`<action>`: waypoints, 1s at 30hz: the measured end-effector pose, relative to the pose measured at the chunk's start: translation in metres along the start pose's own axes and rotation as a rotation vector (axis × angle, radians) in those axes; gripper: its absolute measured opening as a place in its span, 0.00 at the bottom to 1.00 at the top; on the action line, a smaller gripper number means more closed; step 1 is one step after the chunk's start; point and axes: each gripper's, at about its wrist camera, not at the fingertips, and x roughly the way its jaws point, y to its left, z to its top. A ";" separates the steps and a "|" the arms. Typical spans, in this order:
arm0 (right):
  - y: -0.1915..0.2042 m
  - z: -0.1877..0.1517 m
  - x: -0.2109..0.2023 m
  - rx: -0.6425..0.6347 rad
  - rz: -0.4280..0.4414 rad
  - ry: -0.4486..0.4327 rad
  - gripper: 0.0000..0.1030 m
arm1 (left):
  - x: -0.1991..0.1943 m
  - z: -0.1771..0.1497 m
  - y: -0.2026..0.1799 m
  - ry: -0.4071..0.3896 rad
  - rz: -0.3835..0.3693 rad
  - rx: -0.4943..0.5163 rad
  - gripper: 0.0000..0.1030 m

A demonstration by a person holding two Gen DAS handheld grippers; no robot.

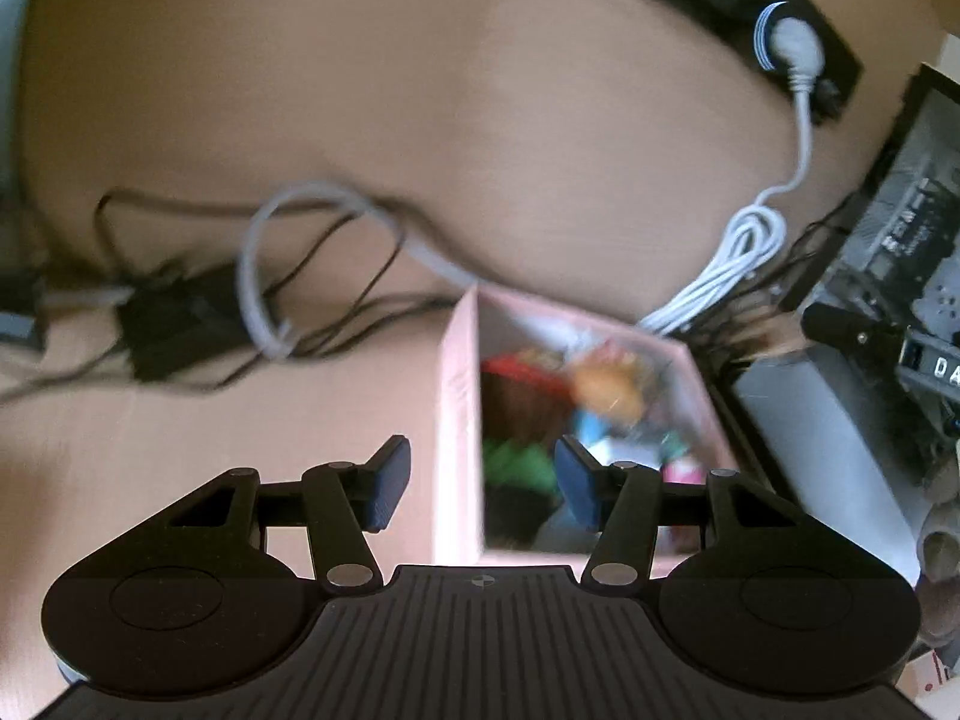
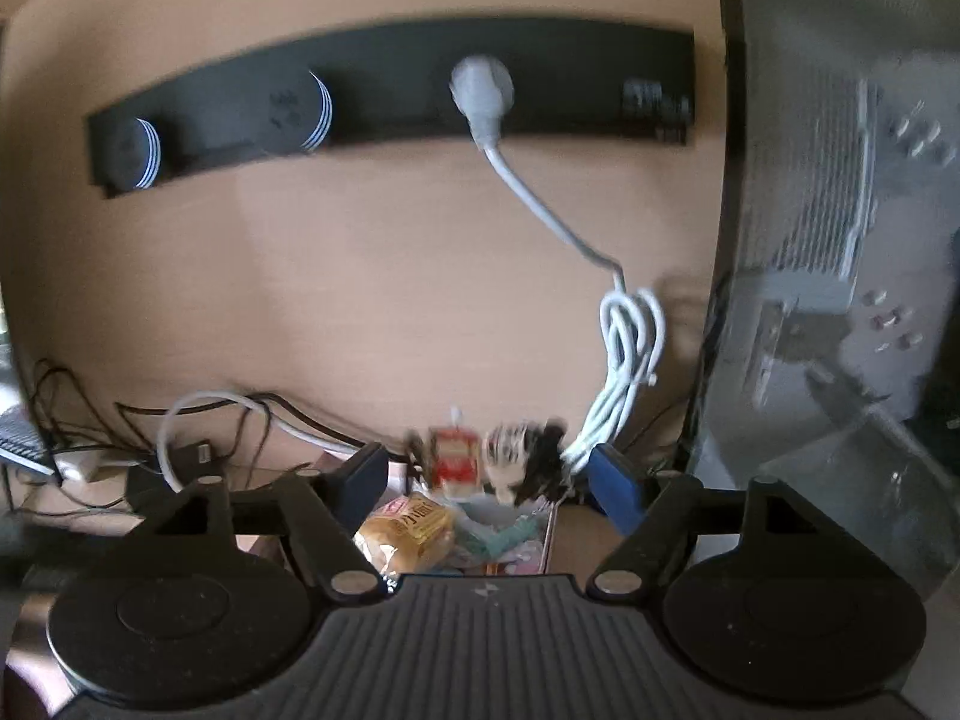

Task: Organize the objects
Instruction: 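Drop the bread roll into the pink box with the left gripper while the right drops the keychain figure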

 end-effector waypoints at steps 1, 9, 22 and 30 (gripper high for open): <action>0.000 -0.003 -0.001 0.016 0.018 0.012 0.72 | -0.002 -0.003 0.005 0.009 -0.002 -0.006 0.56; 0.011 -0.088 -0.029 -0.086 0.031 0.155 0.72 | 0.015 -0.003 0.005 0.055 -0.030 0.002 0.56; 0.026 -0.126 0.016 -0.233 -0.038 0.227 0.52 | 0.041 -0.024 0.019 0.118 0.240 -0.053 0.88; 0.040 -0.113 0.040 -0.250 -0.026 0.222 0.52 | 0.054 -0.006 0.042 0.118 0.245 -0.061 0.98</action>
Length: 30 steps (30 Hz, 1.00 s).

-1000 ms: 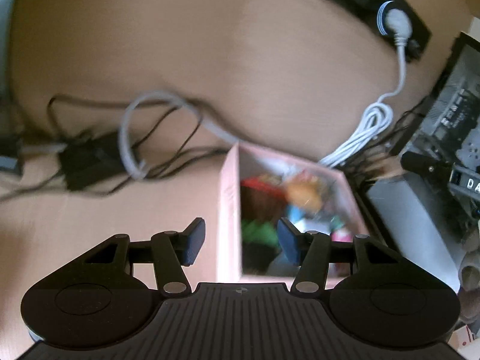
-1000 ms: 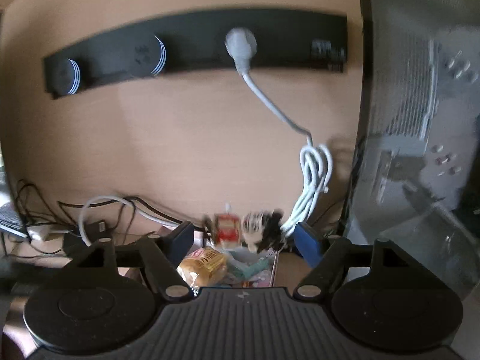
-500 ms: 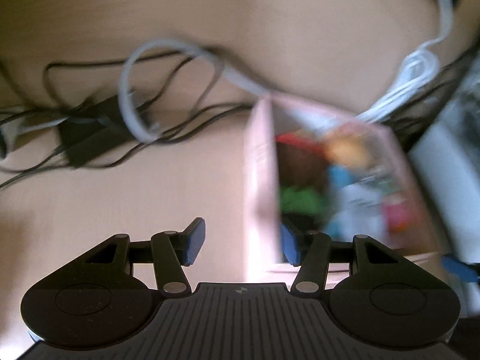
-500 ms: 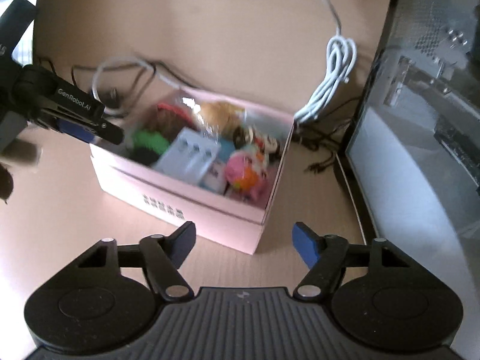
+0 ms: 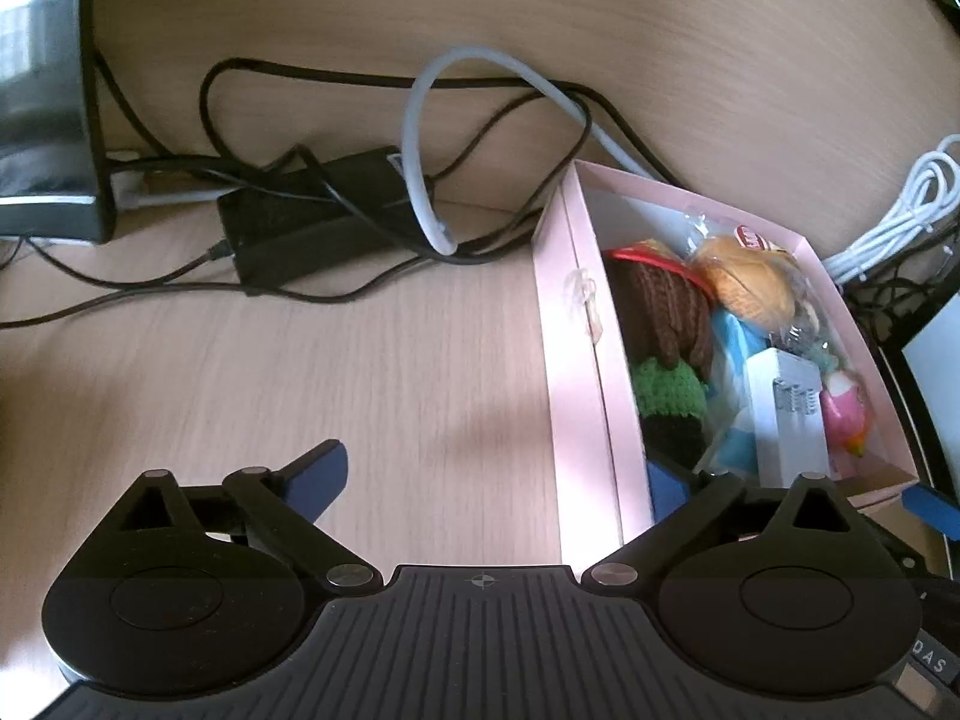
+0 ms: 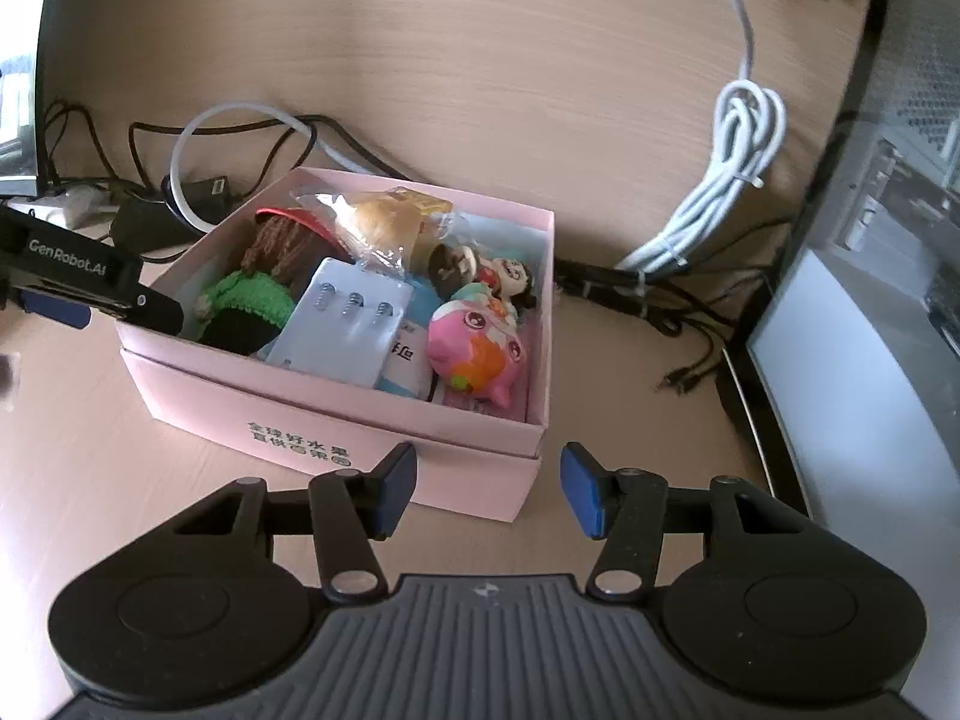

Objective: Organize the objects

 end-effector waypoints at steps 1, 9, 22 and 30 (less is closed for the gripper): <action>0.001 0.000 0.001 -0.006 0.004 0.004 0.52 | 0.002 0.001 0.000 0.001 0.001 0.001 0.98; -0.001 -0.002 -0.005 0.039 -0.012 0.020 0.55 | -0.015 -0.006 -0.003 -0.065 0.015 0.014 0.95; 0.020 -0.082 -0.093 0.196 -0.078 0.109 0.77 | -0.123 -0.110 0.001 -0.126 -0.122 0.042 0.90; 0.020 -0.117 -0.114 0.208 -0.038 0.152 0.90 | -0.126 -0.180 -0.016 -0.103 -0.092 0.072 0.87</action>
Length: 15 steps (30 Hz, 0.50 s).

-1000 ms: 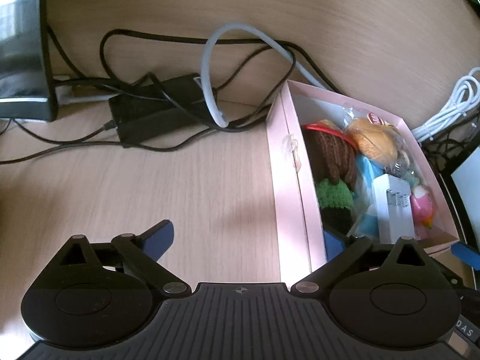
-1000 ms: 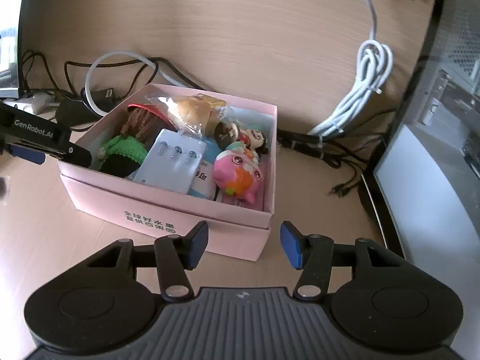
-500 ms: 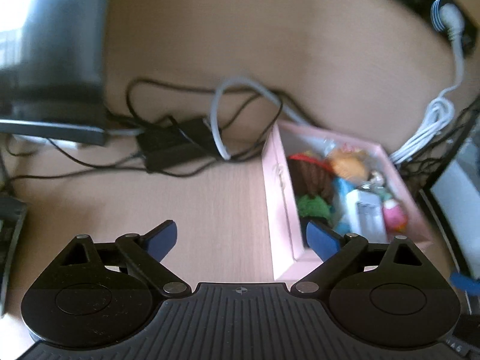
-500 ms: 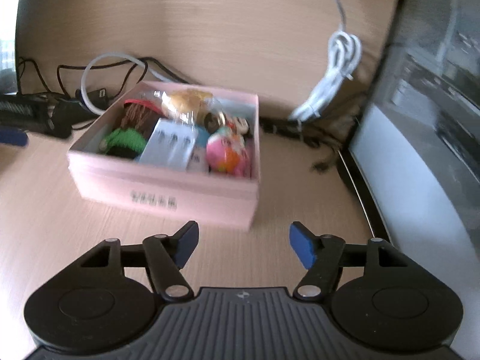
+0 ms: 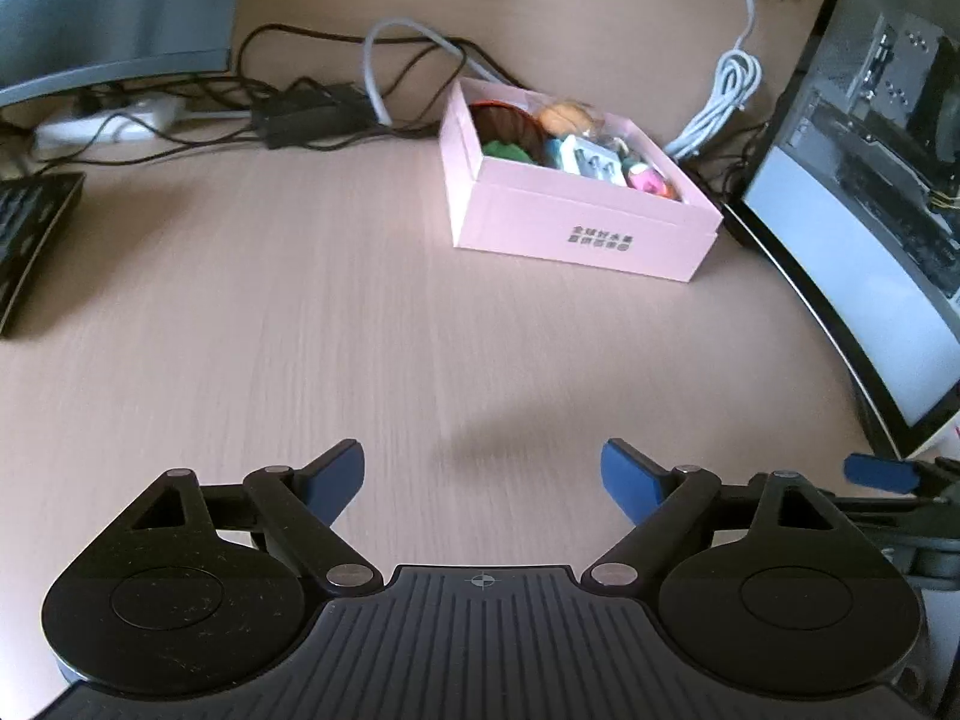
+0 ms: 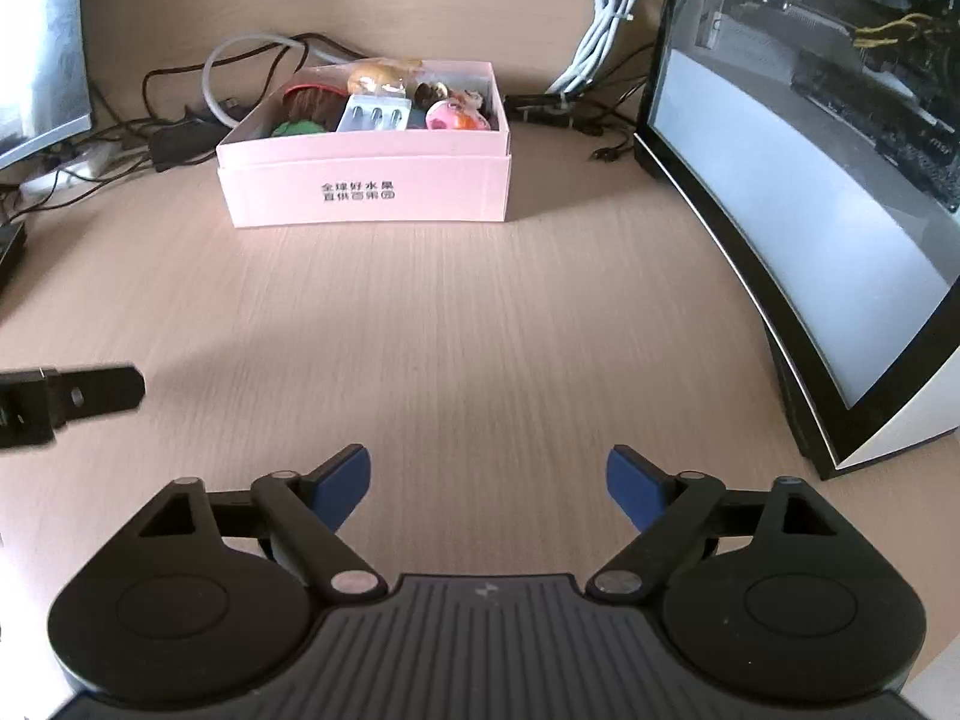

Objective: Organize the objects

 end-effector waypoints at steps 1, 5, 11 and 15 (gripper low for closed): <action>-0.002 -0.002 0.000 -0.004 0.021 -0.014 0.96 | 0.000 -0.004 0.000 -0.021 0.020 0.001 0.87; -0.002 -0.010 0.007 -0.048 0.046 -0.059 0.97 | 0.007 -0.018 -0.003 -0.027 0.066 -0.031 0.86; 0.005 0.000 0.015 -0.090 0.090 -0.115 1.00 | 0.022 -0.013 -0.012 -0.079 0.128 0.018 0.86; 0.008 0.015 0.035 -0.097 0.091 -0.105 1.00 | 0.040 -0.011 -0.021 -0.129 0.188 0.126 0.86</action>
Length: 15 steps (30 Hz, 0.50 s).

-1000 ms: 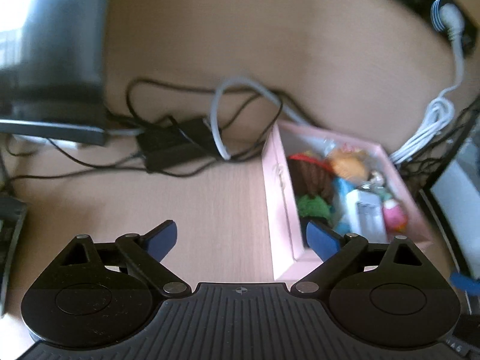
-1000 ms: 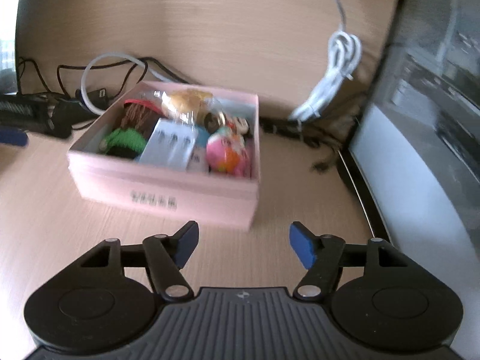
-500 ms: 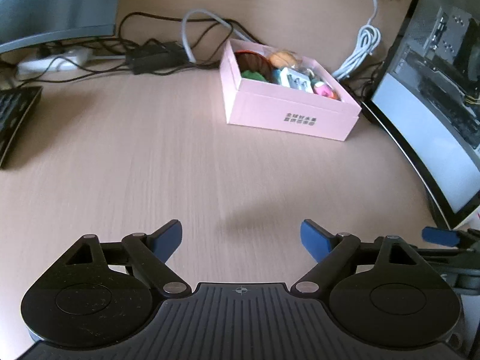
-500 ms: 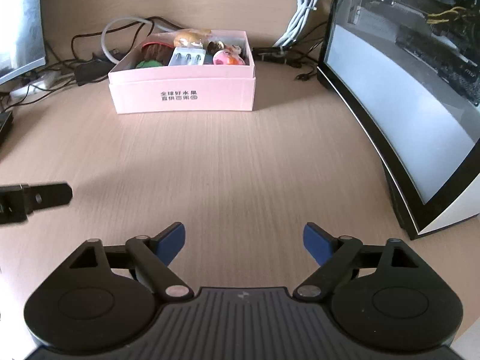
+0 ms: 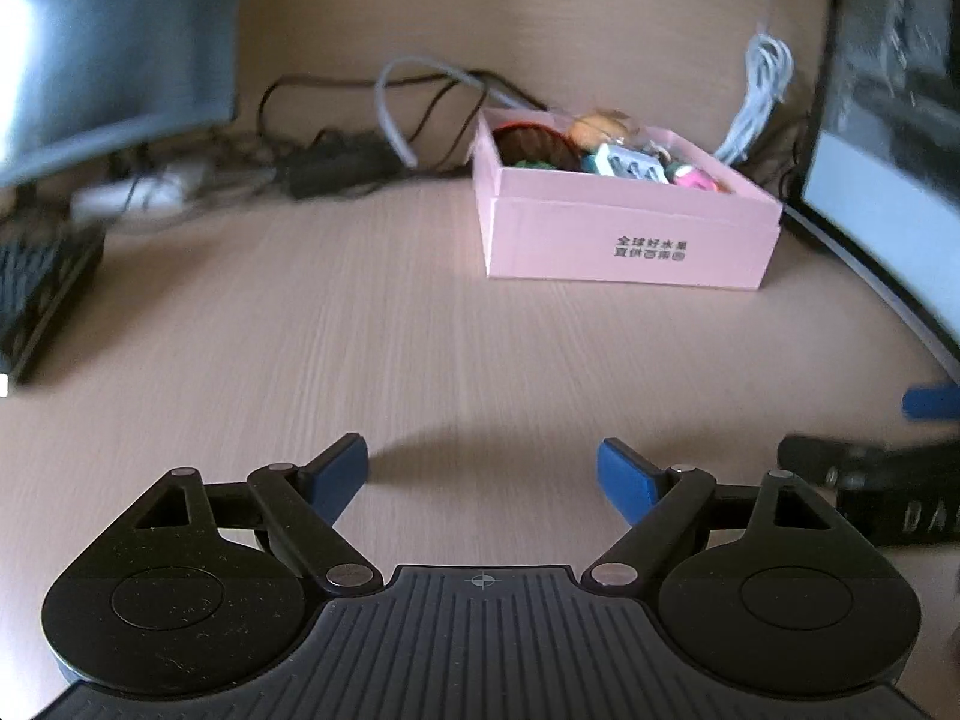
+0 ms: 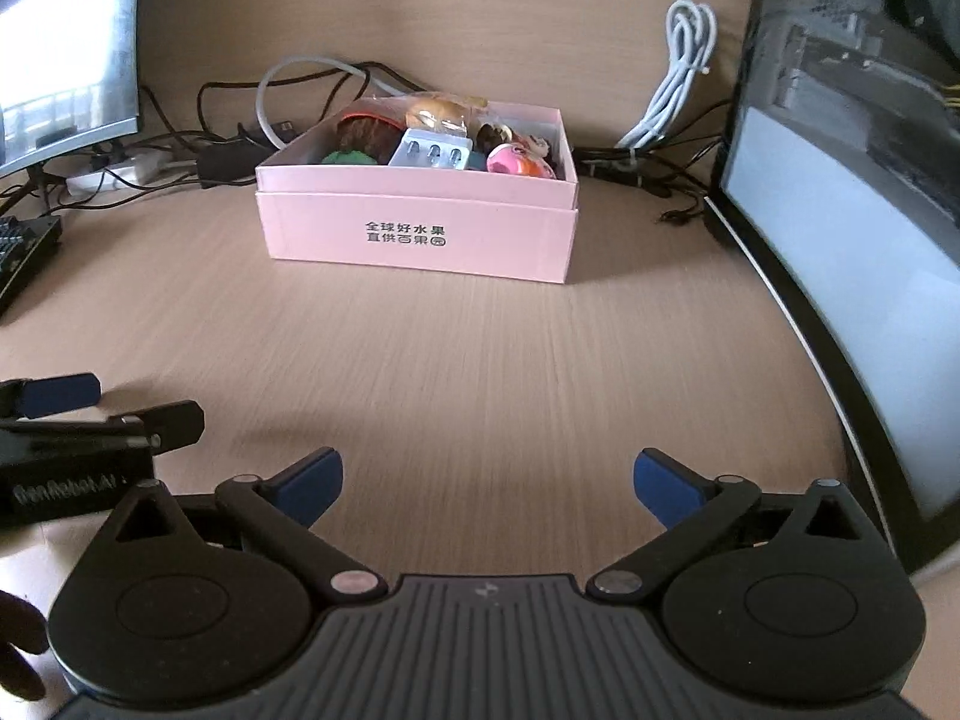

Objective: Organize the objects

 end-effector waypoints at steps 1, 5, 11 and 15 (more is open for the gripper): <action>-0.001 0.003 0.007 0.004 -0.002 0.011 1.00 | 0.002 0.001 -0.003 -0.005 0.006 0.020 0.86; -0.011 0.004 0.027 0.040 0.016 0.022 1.00 | 0.009 0.005 -0.004 -0.007 0.008 -0.002 0.87; -0.017 -0.002 0.033 0.025 0.055 -0.069 1.00 | 0.015 0.008 -0.009 -0.007 0.053 -0.026 0.90; -0.014 0.000 0.035 0.044 0.034 -0.082 1.00 | 0.016 0.009 -0.008 -0.007 0.050 -0.025 0.90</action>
